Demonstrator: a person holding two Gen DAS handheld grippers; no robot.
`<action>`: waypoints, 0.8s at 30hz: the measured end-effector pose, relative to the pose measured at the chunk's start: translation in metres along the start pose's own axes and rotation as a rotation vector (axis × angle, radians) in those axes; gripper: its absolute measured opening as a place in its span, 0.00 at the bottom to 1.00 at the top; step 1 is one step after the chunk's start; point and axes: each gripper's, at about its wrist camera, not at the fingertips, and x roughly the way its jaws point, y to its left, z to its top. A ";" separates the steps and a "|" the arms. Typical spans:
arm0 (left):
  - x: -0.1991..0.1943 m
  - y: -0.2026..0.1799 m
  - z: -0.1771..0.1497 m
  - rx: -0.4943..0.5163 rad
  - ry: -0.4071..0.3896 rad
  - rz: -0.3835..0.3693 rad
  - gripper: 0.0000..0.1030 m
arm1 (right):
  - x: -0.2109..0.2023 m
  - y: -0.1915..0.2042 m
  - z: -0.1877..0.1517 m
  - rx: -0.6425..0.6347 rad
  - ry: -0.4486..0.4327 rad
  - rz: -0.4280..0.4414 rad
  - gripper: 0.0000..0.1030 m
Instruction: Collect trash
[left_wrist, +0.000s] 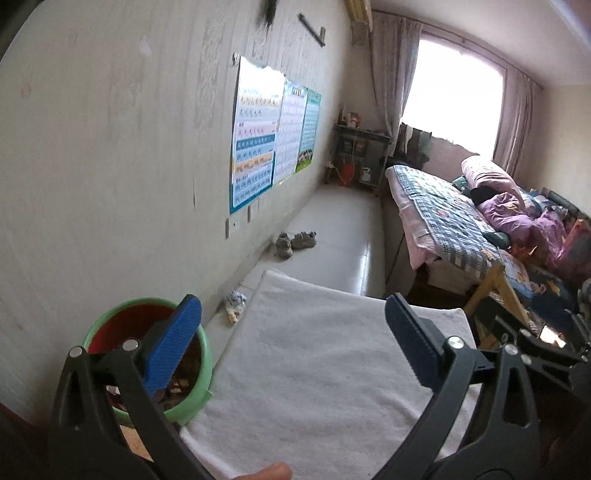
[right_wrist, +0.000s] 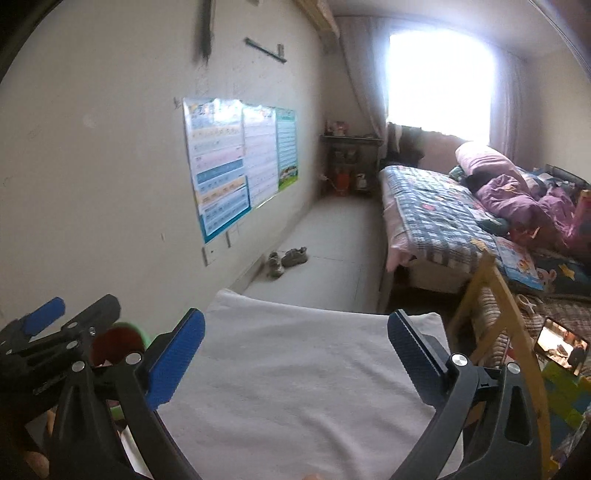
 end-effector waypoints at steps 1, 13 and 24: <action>-0.001 -0.003 -0.001 0.010 -0.006 0.010 0.95 | 0.000 -0.005 0.000 0.015 -0.002 0.006 0.93; -0.004 -0.017 -0.004 0.091 -0.018 0.048 0.95 | -0.005 -0.015 0.000 0.057 -0.002 0.018 0.93; 0.002 -0.003 -0.009 0.063 0.002 0.087 0.95 | -0.004 -0.016 -0.002 0.064 0.013 -0.004 0.93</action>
